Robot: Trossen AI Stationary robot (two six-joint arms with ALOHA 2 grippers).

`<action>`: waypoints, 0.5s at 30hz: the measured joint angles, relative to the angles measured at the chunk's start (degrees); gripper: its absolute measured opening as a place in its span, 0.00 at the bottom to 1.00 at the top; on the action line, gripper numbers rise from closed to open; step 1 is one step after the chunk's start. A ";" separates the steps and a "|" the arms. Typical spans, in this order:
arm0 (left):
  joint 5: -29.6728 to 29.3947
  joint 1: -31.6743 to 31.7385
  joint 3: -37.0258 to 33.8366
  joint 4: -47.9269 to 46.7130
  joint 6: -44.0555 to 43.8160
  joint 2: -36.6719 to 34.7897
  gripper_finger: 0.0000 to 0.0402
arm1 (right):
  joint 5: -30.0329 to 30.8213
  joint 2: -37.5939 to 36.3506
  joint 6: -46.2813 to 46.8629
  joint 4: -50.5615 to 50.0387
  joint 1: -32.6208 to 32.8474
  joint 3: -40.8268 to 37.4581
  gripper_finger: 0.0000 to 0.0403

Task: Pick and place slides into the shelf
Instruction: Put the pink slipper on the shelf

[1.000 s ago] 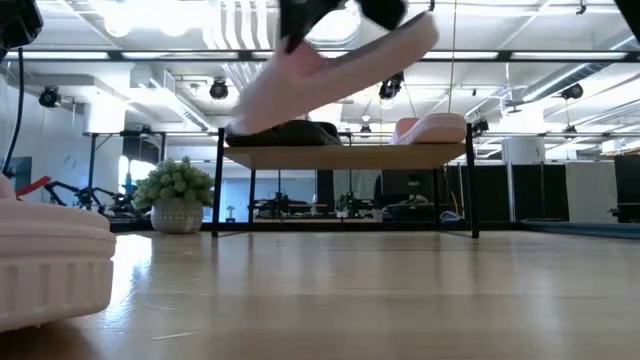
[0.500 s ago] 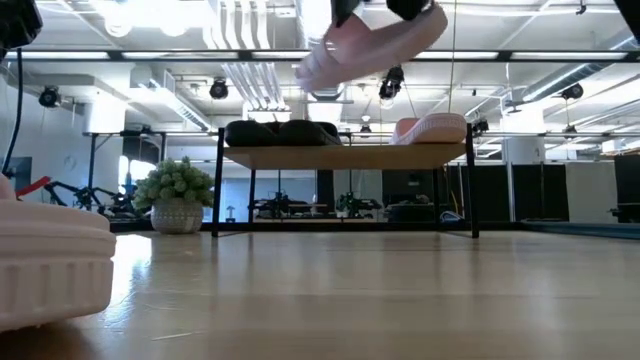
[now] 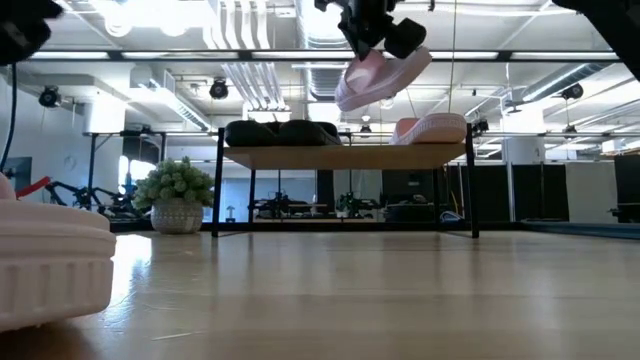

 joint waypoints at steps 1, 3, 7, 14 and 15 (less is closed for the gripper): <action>-0.54 0.62 -0.02 -1.61 0.00 -0.56 0.17 | 0.03 -0.11 1.19 0.02 -0.83 0.02 0.03; -0.60 2.06 0.00 -5.08 0.00 -1.74 0.17 | 0.00 -0.15 2.68 0.04 -2.38 0.02 0.03; -0.60 4.53 0.00 -10.83 -0.01 -3.79 0.17 | -0.72 0.25 2.89 0.13 -4.59 0.00 0.03; -0.31 5.81 0.02 -16.93 0.57 -6.80 0.17 | -1.48 1.77 6.72 1.07 -6.93 -0.11 0.03; -0.03 5.81 0.02 -17.18 1.16 -7.18 0.17 | -1.79 2.07 6.75 1.27 -7.42 -0.11 0.03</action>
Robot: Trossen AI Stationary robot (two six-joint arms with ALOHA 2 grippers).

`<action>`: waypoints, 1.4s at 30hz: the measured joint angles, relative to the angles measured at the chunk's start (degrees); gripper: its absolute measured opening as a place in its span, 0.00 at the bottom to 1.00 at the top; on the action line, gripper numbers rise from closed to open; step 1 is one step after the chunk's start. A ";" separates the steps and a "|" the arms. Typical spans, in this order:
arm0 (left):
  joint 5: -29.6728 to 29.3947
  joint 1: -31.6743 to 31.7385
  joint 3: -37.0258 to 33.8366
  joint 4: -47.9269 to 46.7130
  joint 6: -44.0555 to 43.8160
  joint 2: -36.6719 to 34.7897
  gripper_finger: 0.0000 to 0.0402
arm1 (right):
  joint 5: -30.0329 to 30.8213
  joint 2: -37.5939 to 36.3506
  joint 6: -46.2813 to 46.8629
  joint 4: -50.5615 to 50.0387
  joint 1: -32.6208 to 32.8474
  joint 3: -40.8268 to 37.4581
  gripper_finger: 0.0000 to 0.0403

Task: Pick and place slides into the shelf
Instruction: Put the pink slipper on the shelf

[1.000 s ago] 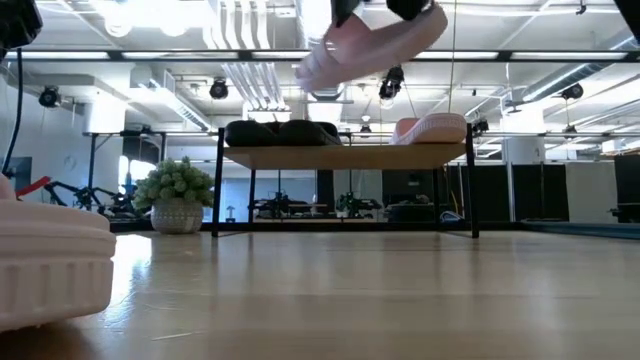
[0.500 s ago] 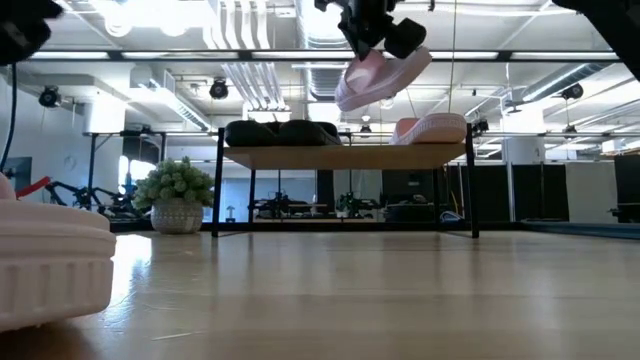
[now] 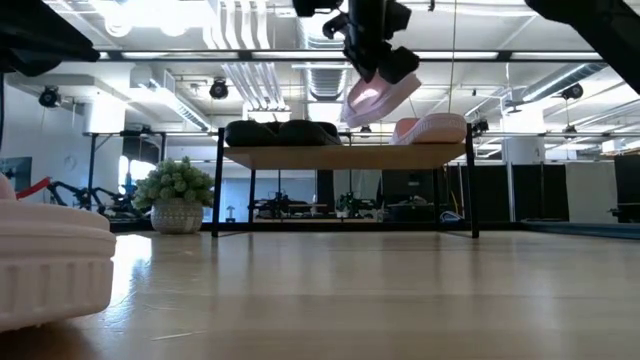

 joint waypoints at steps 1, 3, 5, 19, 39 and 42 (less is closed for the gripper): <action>0.30 0.00 0.00 -0.01 0.48 -0.34 0.17 | -0.60 0.29 0.00 0.16 -0.48 0.00 0.03; 1.51 0.00 0.00 0.00 1.43 -0.92 0.17 | -2.04 1.11 0.32 0.83 -1.16 0.00 0.03; 2.88 0.00 0.00 0.00 1.63 -1.31 0.17 | -3.21 1.91 1.28 1.34 -1.72 -0.09 0.03; 8.99 0.00 -0.04 0.15 1.31 -0.12 0.17 | -5.57 3.09 1.82 7.58 -3.99 -0.09 0.03; 9.03 -0.02 -0.09 0.50 1.32 1.03 0.17 | -14.86 3.13 -11.70 11.11 -4.01 -2.38 0.36; 9.05 -0.02 -0.09 0.52 1.31 1.04 0.17 | -14.90 3.13 -15.30 11.11 -3.99 -2.38 0.39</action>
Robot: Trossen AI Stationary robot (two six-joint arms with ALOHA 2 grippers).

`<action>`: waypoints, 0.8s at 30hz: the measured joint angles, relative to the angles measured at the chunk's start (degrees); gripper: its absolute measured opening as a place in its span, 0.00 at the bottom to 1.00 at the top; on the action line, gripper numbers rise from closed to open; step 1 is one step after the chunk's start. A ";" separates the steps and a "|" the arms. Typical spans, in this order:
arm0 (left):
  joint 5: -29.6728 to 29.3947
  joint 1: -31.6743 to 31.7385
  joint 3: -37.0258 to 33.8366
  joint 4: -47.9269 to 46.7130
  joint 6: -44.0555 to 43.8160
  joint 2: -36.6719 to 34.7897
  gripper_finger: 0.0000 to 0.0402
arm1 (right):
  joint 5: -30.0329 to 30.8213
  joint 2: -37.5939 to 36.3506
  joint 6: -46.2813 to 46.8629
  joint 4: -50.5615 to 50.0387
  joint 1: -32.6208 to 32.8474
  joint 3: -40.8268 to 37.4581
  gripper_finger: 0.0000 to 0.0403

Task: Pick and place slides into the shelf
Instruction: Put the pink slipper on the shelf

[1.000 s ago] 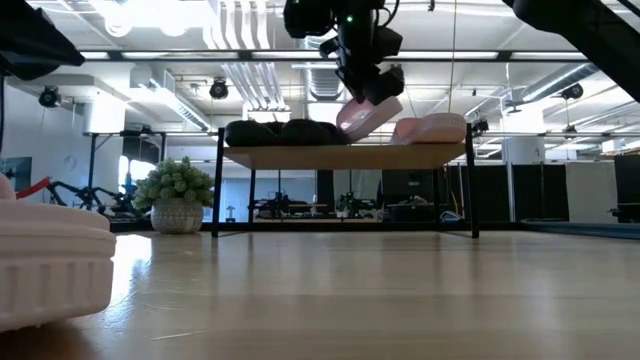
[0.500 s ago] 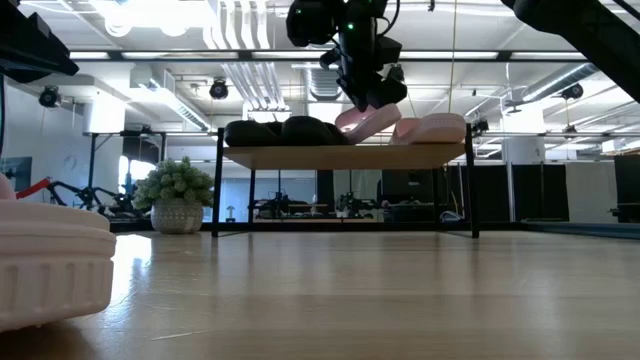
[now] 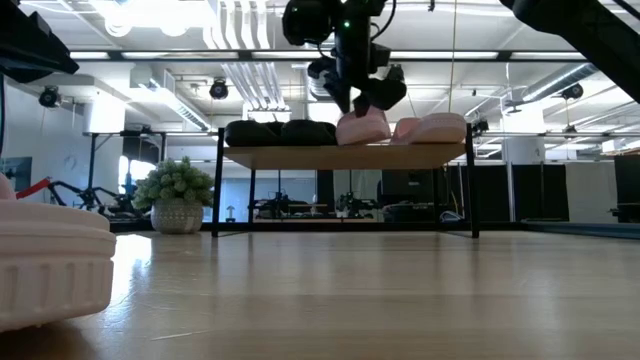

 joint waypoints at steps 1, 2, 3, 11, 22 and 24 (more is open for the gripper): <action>-0.02 0.00 0.00 -0.02 0.00 0.02 0.17 | -0.01 0.00 -1.04 0.00 0.00 0.00 0.39; -0.02 0.00 0.00 -0.01 0.00 0.08 0.17 | -0.07 -0.03 -2.36 0.00 -0.02 0.00 0.40; -0.02 0.00 0.00 0.00 0.02 0.13 0.17 | -0.12 -0.12 -3.96 0.00 -0.02 0.00 0.40; -0.02 0.00 -0.02 -0.02 0.02 0.02 0.17 | -1.43 -0.39 -20.51 -0.12 -0.04 1.47 0.40; -0.02 0.00 -0.02 -0.04 0.02 0.02 0.17 | -6.53 -0.50 -38.30 -0.08 -0.60 3.18 0.40; -0.02 0.00 -0.02 -0.04 0.02 0.02 0.17 | -9.40 -0.52 -39.44 -0.07 -1.18 2.52 0.40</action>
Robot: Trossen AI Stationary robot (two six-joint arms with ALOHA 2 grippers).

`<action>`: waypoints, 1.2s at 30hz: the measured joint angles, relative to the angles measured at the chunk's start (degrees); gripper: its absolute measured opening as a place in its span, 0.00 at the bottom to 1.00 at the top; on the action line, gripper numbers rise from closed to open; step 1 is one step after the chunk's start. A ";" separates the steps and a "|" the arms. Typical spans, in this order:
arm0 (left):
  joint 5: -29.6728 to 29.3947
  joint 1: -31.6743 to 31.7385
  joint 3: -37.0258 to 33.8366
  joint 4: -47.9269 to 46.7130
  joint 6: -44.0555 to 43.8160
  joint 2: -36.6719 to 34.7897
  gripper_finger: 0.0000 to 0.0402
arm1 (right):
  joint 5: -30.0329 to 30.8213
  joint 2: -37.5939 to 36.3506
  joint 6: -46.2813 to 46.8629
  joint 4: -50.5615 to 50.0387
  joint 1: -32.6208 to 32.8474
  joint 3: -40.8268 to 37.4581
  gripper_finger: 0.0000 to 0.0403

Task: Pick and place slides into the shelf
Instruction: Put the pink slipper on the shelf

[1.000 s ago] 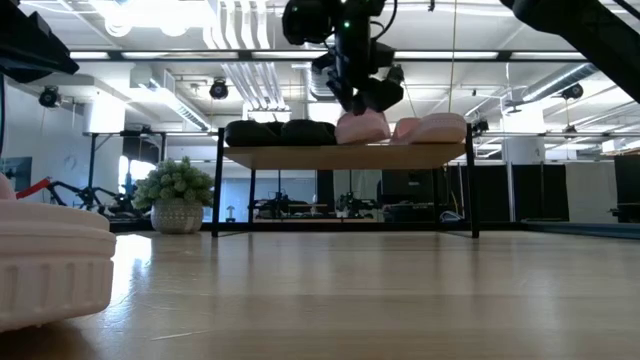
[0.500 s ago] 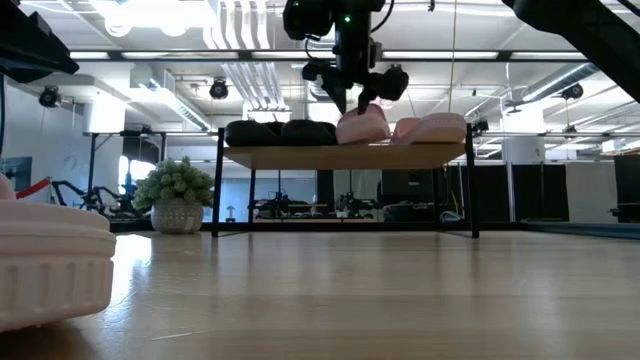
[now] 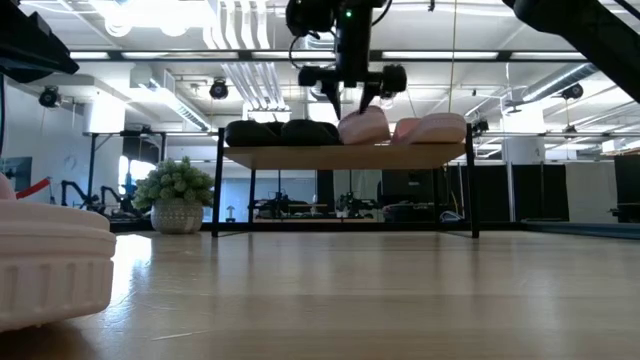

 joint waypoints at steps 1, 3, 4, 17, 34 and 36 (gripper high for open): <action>0.00 0.00 0.00 0.00 0.00 0.00 0.17 | -1.48 0.00 -0.23 0.03 -0.27 -0.33 0.40; 0.00 0.00 0.00 0.00 0.00 0.00 0.17 | -3.36 0.00 -0.38 0.16 -0.54 -0.86 0.40; 0.00 0.00 0.00 0.01 -0.01 0.00 0.17 | -3.68 0.00 -0.46 0.07 -0.57 -1.02 0.40; 0.00 0.00 0.00 0.52 -0.13 0.37 0.17 | -5.26 -0.13 -4.04 -3.01 -1.13 -1.36 0.40; 2.05 0.00 0.00 0.50 -3.15 -0.74 0.17 | -7.02 -2.81 -9.76 -6.21 1.92 -0.46 0.40; 2.03 0.02 0.00 0.50 -3.17 -0.94 0.17 | -7.01 -3.95 -11.03 -6.19 2.69 -0.46 0.40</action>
